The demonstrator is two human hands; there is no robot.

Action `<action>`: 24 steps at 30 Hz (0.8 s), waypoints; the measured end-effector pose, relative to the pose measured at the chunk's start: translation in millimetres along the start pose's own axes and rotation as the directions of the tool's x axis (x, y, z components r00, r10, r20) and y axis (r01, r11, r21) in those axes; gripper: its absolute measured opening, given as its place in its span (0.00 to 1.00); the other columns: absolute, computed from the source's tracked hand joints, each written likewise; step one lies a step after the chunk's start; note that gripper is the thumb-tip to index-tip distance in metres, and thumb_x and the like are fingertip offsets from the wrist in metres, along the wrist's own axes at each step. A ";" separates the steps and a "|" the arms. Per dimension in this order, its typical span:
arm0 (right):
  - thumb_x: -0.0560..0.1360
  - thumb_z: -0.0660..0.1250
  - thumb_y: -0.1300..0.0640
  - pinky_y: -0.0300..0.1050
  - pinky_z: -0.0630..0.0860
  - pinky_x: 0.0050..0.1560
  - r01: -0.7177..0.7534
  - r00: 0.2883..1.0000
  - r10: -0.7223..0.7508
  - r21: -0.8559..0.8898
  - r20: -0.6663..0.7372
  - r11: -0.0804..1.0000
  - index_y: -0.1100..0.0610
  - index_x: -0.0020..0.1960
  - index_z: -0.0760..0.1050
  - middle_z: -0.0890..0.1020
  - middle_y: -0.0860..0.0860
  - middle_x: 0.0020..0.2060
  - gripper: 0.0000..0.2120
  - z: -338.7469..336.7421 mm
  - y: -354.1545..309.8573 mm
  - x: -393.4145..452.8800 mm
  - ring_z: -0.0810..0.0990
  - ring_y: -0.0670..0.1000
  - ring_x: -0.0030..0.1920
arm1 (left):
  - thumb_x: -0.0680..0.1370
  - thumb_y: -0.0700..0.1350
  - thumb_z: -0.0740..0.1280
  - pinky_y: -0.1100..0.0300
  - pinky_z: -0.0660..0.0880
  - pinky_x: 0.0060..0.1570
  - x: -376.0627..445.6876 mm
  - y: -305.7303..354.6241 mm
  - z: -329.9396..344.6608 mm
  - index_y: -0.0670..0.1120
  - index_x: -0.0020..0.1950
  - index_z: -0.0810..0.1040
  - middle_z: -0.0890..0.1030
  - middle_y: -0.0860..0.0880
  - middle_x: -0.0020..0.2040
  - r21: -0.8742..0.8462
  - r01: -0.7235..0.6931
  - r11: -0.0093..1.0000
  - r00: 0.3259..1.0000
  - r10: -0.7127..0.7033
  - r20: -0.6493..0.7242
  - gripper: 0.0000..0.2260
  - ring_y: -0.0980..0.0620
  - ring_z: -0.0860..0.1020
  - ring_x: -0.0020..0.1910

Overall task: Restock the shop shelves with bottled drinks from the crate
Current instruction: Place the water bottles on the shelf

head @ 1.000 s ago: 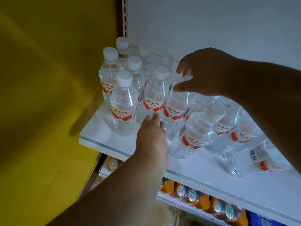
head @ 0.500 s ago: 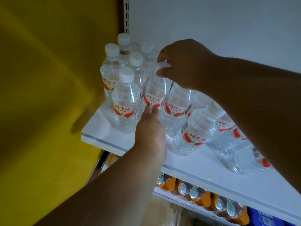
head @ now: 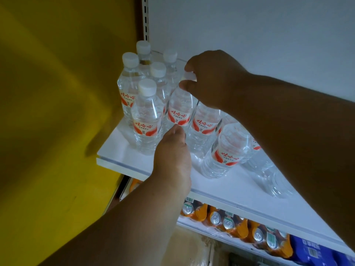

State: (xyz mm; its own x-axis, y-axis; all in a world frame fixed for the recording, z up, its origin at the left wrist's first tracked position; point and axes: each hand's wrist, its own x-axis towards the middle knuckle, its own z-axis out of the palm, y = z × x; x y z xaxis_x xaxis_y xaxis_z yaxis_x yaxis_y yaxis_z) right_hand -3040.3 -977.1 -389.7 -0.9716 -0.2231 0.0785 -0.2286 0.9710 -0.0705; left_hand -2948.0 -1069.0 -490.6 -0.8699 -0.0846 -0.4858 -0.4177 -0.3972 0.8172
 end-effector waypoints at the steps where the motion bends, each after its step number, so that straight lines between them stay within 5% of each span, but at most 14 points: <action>1: 0.82 0.61 0.45 0.42 0.65 0.55 -0.007 0.999 0.007 -0.006 -0.039 1.000 0.56 0.67 0.74 0.79 0.54 0.61 0.20 -1.6 -2.3 -5.8 0.76 0.54 0.61 | 0.84 0.48 0.62 0.46 0.72 0.68 -5.2 -2.2 -5.6 0.41 0.64 0.78 0.80 0.39 0.64 0.030 -0.036 0.999 0.999 0.035 0.028 0.15 0.39 0.75 0.67; 5: 0.83 0.59 0.49 0.43 0.67 0.53 0.002 0.953 0.015 0.055 -0.303 0.999 0.57 0.64 0.78 0.80 0.54 0.56 0.17 -6.4 -13.4 -53.5 0.77 0.54 0.55 | 0.85 0.48 0.58 0.62 0.72 0.60 -39.1 -13.0 -25.5 0.59 0.58 0.80 0.83 0.61 0.59 0.067 -0.080 0.995 0.980 0.066 0.189 0.12 0.60 0.78 0.64; 13: 0.77 0.68 0.63 0.51 0.76 0.52 -0.080 0.819 0.368 0.549 -0.439 0.832 0.63 0.53 0.83 0.84 0.56 0.45 0.08 42.4 -41.1 -192.7 0.81 0.56 0.49 | 0.78 0.47 0.61 0.56 0.74 0.60 -101.0 -41.7 -28.4 0.54 0.60 0.82 0.86 0.56 0.55 0.161 -0.274 0.948 0.957 0.251 0.147 0.15 0.59 0.82 0.57; 16: 0.76 0.69 0.63 0.44 0.75 0.49 -0.140 0.771 0.497 0.656 -0.398 0.742 0.60 0.49 0.81 0.83 0.52 0.42 0.03 64.6 -55.5 -247.0 0.80 0.53 0.46 | 0.78 0.47 0.61 0.55 0.76 0.52 -122.4 -61.9 -38.6 0.56 0.58 0.82 0.85 0.52 0.57 0.216 -0.305 0.928 0.943 0.261 0.207 0.14 0.53 0.82 0.56; 19: 0.76 0.69 0.62 0.38 0.72 0.45 -0.255 0.719 0.630 0.733 -0.293 0.631 0.58 0.46 0.78 0.81 0.50 0.41 0.01 86.6 -62.8 -302.9 0.77 0.49 0.44 | 0.77 0.42 0.59 0.54 0.78 0.55 -149.2 -86.5 -42.6 0.57 0.56 0.80 0.84 0.50 0.57 0.315 -0.321 0.893 0.927 0.228 0.299 0.15 0.52 0.82 0.59; 24: 0.76 0.67 0.61 0.49 0.75 0.45 -0.382 0.622 0.768 0.797 -0.152 0.467 0.57 0.47 0.76 0.79 0.49 0.41 0.01 110.4 -61.3 -393.8 0.78 0.50 0.43 | 0.81 0.35 0.56 0.70 0.75 0.52 -202.4 -139.7 -43.7 0.52 0.60 0.78 0.83 0.55 0.53 0.483 -0.375 0.792 0.886 0.151 0.439 0.17 0.63 0.81 0.53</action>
State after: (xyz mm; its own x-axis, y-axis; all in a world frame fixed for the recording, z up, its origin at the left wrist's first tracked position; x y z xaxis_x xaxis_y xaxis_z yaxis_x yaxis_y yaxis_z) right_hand -2650.3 -958.3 -526.1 -0.7706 0.6203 0.1463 0.2158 0.4699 -0.8560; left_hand -2702.1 -1036.3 -520.0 -0.9488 0.2659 -0.1704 -0.1314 0.1585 0.9786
